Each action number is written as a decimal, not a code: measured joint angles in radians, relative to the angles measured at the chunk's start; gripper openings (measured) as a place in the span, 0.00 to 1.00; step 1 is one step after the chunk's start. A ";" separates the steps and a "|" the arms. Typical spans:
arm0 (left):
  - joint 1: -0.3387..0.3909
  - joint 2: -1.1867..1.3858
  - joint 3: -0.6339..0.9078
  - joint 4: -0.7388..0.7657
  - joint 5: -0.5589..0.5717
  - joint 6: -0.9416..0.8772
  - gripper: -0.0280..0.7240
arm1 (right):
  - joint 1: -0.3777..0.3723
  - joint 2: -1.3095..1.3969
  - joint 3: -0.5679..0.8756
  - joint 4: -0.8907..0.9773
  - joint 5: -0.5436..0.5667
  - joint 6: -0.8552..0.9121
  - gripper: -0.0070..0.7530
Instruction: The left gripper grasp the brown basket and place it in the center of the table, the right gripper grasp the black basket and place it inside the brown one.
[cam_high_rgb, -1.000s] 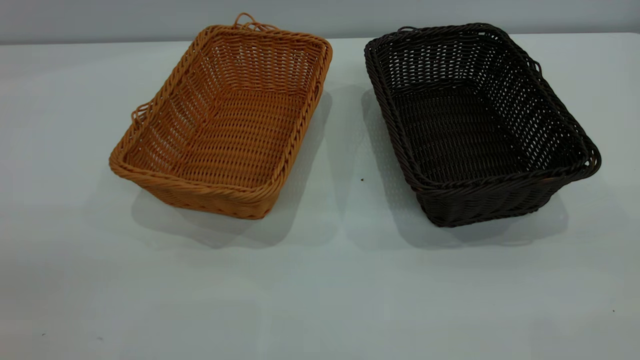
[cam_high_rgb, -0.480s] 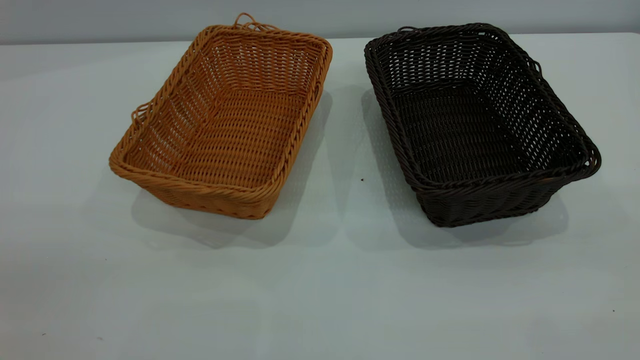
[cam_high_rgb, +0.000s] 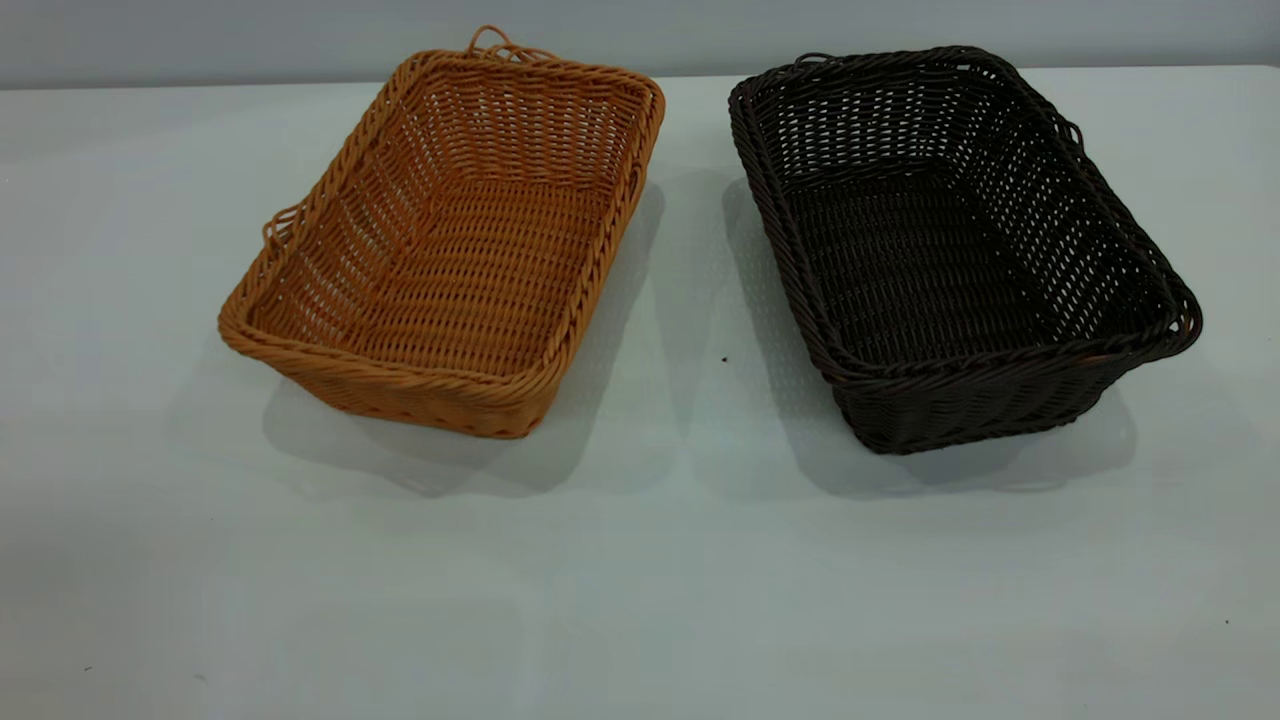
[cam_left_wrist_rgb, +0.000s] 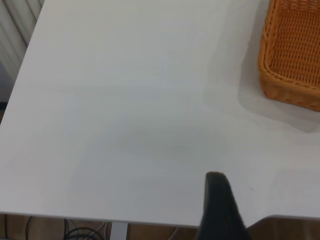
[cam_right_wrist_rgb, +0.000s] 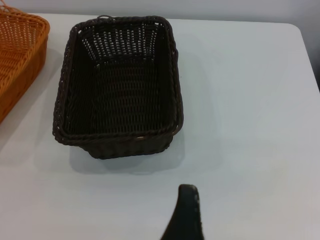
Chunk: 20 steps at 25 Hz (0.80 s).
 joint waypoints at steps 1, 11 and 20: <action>0.000 0.000 0.000 0.000 0.000 0.000 0.62 | 0.000 0.000 0.000 0.000 0.000 0.000 0.78; 0.000 0.148 -0.005 0.000 -0.018 0.001 0.62 | 0.000 0.140 -0.001 0.018 -0.008 -0.022 0.73; 0.000 0.691 -0.085 -0.035 -0.262 0.094 0.64 | 0.000 0.678 -0.016 0.191 -0.134 -0.153 0.72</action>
